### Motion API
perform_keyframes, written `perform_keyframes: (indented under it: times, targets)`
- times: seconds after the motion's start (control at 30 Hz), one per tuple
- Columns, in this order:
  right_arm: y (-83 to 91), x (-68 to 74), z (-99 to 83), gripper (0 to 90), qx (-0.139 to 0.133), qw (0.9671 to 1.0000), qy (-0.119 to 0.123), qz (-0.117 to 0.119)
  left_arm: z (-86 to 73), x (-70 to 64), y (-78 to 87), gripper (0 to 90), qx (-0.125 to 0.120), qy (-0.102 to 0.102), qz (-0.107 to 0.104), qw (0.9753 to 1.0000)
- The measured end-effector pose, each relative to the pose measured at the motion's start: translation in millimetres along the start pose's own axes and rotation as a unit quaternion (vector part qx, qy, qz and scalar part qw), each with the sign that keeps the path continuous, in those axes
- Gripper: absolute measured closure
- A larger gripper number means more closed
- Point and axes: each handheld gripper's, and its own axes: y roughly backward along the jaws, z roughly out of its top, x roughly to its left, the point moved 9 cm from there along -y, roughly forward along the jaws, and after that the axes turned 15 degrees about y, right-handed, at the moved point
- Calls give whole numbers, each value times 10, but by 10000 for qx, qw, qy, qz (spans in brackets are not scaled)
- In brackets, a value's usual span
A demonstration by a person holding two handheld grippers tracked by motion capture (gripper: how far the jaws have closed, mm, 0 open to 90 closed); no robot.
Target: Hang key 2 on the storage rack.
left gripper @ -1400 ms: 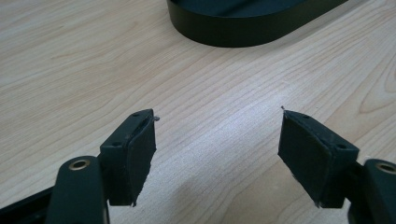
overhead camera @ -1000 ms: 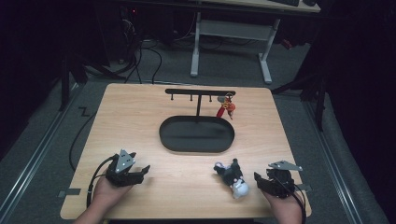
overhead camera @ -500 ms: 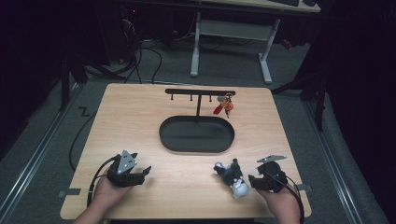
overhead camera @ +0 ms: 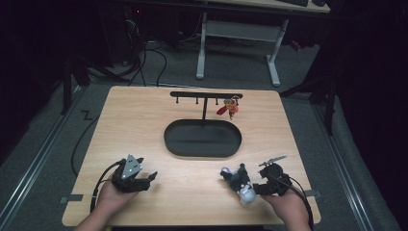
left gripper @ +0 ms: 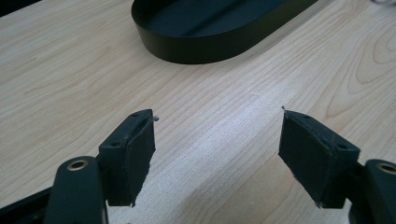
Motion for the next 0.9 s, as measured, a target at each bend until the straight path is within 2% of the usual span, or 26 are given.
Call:
perform_keyframes:
  times: [0.1, 0.2, 0.3, 0.4, 0.53, 0.63, 0.7, 0.83, 0.9]
  targets:
    - [46, 18, 30, 369, 160, 9998, 69, 91, 6, -16, 11, 276, 4, -47, 28, 10000]
    - [123, 33, 73, 366, 166, 9997, 26, 193, 1, -34, 21, 278, 8, -57, 30, 10000]
    - [213, 55, 99, 363, 241, 9993, 111, 250, -16, -41, 1, 279, 65, -74, 30, 9999]
    - [268, 102, 134, 344, 185, 9987, 40, 469, -21, -47, -27, 278, 105, -43, 4, 9999]
    - [308, 192, 177, 295, 187, 9978, 17, 628, -33, -100, -57, 279, 154, -136, -38, 9998]
    - [293, 287, 194, 231, 236, 9972, 37, 713, -23, -129, -64, 279, 160, -187, -76, 9997]
    - [253, 349, 204, 204, 238, 9969, 154, 728, -16, -142, -66, 278, 155, -197, -95, 9996]
    - [175, 436, 186, 183, 414, 9966, 242, 668, -9, -160, -70, 279, 150, -215, -131, 9996]
    - [105, 455, 168, 181, 495, 9960, 364, 652, -5, -164, -71, 279, 146, -222, -136, 9996]
